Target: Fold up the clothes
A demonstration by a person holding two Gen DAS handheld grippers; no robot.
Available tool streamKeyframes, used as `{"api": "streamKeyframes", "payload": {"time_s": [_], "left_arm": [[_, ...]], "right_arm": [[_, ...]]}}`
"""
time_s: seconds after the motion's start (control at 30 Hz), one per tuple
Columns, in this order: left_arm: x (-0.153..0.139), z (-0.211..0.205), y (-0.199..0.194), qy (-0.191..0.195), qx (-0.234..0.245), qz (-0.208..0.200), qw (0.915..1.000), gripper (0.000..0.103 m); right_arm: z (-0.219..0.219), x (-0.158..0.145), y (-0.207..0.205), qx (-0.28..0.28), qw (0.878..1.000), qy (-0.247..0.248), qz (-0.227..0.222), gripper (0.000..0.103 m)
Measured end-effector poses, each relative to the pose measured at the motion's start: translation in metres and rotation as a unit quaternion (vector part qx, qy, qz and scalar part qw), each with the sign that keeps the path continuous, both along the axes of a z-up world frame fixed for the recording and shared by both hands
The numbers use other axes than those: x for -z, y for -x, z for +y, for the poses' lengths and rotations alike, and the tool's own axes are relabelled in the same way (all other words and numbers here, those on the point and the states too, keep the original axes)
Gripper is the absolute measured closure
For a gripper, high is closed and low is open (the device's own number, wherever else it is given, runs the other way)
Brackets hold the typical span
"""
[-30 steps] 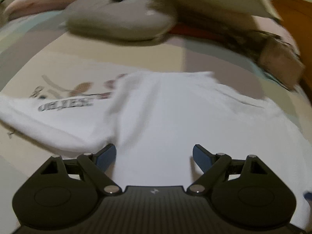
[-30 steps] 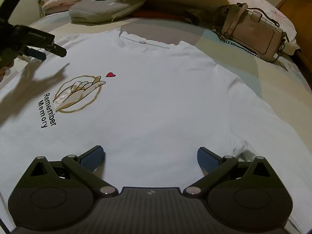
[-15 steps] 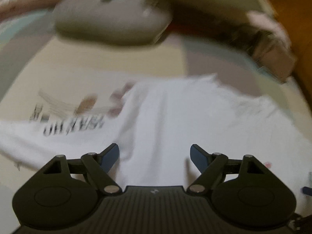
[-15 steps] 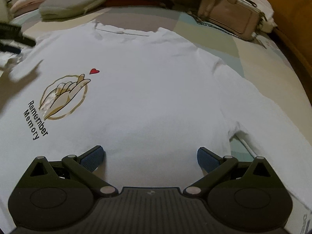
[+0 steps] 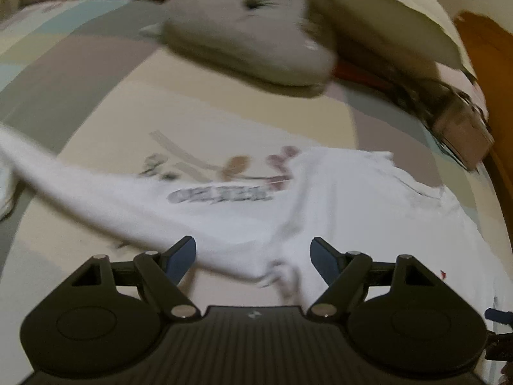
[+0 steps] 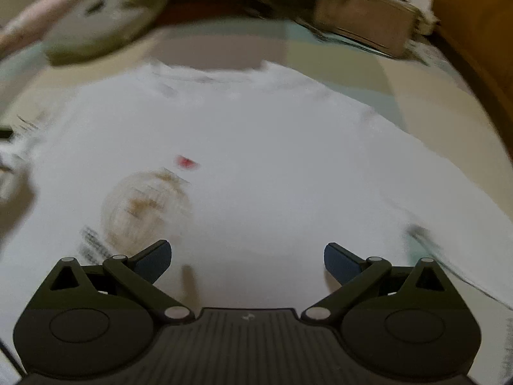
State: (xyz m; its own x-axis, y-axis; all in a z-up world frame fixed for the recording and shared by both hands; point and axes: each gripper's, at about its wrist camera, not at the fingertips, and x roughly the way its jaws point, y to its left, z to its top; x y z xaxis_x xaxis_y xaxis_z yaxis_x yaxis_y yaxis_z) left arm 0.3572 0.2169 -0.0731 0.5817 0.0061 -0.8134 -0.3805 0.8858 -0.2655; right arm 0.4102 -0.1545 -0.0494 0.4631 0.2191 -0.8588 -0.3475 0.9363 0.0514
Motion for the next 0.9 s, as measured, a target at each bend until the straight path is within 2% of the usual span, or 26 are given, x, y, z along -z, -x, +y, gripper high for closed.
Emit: {"api": "streamKeyframes", "payload": {"time_s": [0.13, 0.27, 0.47, 0.57, 0.67, 0.9], "left_arm": [[0.010, 0.031, 0.023, 0.012, -0.041, 0.011, 0.9990, 0.026], [0.020, 0.063, 0.046, 0.024, -0.081, 0.022, 0.9962, 0.026], [0.018, 0.097, 0.063, 0.014, -0.110, 0.012, 0.9937, 0.026], [0.018, 0.116, 0.060, 0.014, -0.110, -0.003, 0.9938, 0.025], [0.019, 0.134, 0.050, -0.010, -0.098, -0.005, 0.9951, 0.025], [0.002, 0.181, 0.062, -0.059, -0.139, -0.001, 0.9885, 0.023]], "right_arm": [[0.040, 0.004, -0.007, -0.022, 0.999, -0.033, 0.018, 0.000], [0.072, 0.010, -0.007, -0.042, 0.998, -0.046, 0.033, 0.000], [0.101, 0.017, -0.004, -0.082, 0.995, -0.034, 0.044, 0.000], [0.113, 0.019, -0.005, -0.093, 0.994, -0.025, 0.049, 0.000], [0.124, 0.023, -0.006, -0.100, 0.994, -0.013, 0.052, 0.000], [0.137, 0.029, -0.005, -0.128, 0.991, 0.018, 0.044, 0.000]]}}
